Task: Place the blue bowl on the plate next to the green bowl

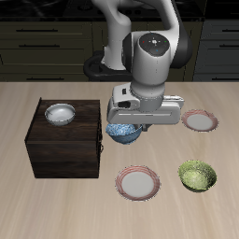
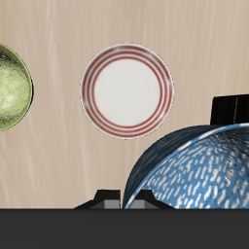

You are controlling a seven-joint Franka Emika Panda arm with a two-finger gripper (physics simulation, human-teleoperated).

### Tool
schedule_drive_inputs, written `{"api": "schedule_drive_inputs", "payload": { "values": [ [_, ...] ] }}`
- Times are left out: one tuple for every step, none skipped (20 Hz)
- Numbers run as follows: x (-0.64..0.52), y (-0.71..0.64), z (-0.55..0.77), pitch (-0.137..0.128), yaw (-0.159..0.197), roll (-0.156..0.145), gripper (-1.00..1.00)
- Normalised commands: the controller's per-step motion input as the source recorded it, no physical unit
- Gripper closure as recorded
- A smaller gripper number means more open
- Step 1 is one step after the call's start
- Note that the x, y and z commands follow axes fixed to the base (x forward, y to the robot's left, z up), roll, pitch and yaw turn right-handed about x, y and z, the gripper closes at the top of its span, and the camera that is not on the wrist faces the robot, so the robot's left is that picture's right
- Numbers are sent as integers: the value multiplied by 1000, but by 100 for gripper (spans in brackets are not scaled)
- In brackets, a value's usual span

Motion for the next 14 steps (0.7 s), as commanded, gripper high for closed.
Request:
{"api": "schedule_drive_inputs", "payload": {
  "values": [
    [71,38,191,-31,9,-14,100],
    [121,87,231,-17,-19,4,100],
    [168,71,244,-45,25,1,100],
    [211,-20,120,58,-56,0,100],
    [156,62,157,39,-56,42,100],
    [159,62,197,-30,16,21,100],
    [187,11,174,-39,30,-47,100],
    [162,63,102,14,-24,59,100],
    [129,5,120,0,21,-33,100],
    [123,2,71,-2,11,-24,100],
    [148,38,71,0,4,6,100],
    [239,-7,47,19,10,-41,100],
    [572,40,171,-4,32,-42,100],
    [254,-59,158,-15,10,-77,100]
  ]
}}
